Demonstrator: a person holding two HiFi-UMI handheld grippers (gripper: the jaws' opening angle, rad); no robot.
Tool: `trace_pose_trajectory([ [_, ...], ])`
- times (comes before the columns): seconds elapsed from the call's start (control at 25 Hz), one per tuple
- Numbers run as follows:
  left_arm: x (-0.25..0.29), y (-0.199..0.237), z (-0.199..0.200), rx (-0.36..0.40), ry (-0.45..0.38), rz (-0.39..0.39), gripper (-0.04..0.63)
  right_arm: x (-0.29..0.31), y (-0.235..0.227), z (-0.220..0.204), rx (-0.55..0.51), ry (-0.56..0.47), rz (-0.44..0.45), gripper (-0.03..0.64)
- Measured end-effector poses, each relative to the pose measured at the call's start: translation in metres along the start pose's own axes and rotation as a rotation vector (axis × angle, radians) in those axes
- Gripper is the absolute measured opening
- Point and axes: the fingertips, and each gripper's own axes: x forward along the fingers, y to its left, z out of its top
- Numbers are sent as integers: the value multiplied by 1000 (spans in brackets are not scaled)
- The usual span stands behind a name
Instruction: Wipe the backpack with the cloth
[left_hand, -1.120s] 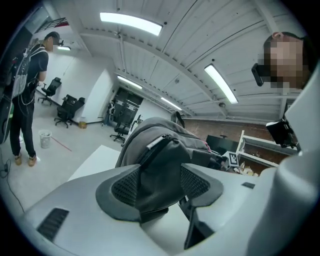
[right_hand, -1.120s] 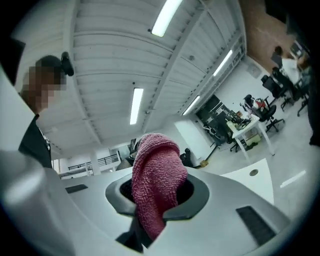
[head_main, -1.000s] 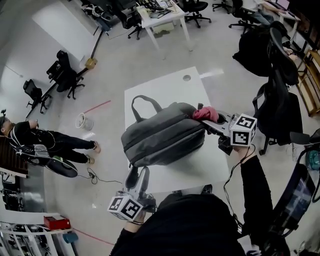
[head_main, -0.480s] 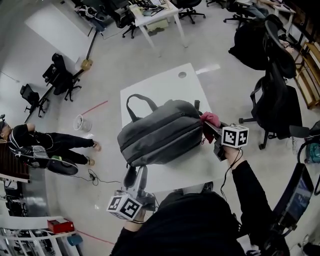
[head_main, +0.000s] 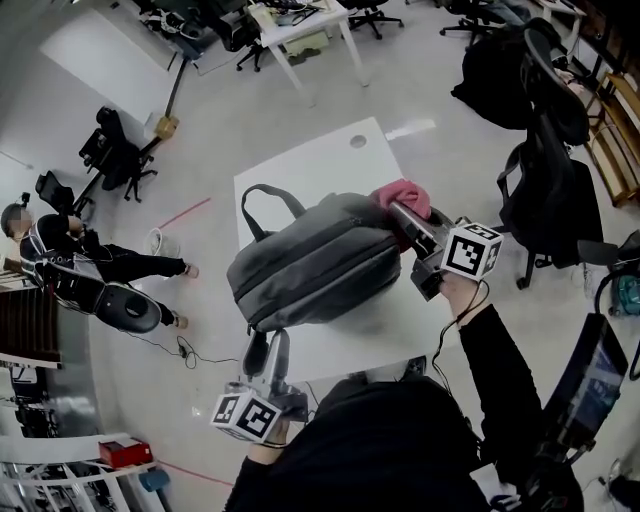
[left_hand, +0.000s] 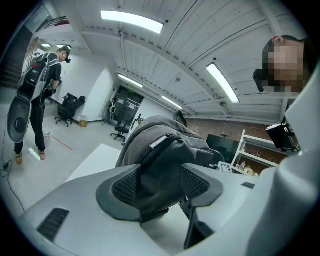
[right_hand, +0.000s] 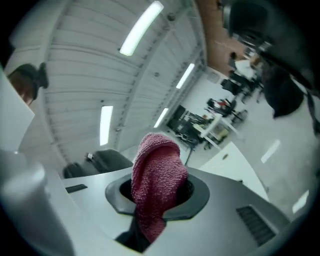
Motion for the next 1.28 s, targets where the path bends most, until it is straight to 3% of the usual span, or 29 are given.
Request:
trace_pose_trajectory([
  [0.16,-4,1,4,4,19,3,256,-38,-133,-108,217,136,-396,89],
  [0.24,-5,0,5,3,38,3,256,-58,-160,-147,312,171,-481,89],
  [0.36,-7,4,-5,-7,61,10,256,-61,-162,-177,373,203,-445,89],
  [0.48,-6,4,-7,-4,69,8,256,-37,-150,-161,353,196,-382,89],
  [0.68,-7,-3,-11,10,80,-12,256,-11,-104,-64,387,-22,-168,89],
  [0.8,-6,-3,-4,19,75,-26,256,-9,-52,6,336,-152,21,89],
  [0.88,-4,-2,3,18,75,-29,256,-12,-37,32,299,-214,66,89],
  [0.96,-2,0,4,17,75,-35,256,-23,-66,13,306,-192,-44,89],
  [1.04,-1,1,0,18,75,-40,256,-41,-118,-53,364,-57,-238,89],
  [1.12,-2,1,-6,20,78,-44,256,-59,-150,-124,396,103,-369,89],
  [1.2,-3,0,-12,22,82,-50,256,-69,-156,-173,425,187,-409,89],
  [1.28,-4,0,-14,23,84,-54,256,-67,-150,-193,482,180,-419,89],
])
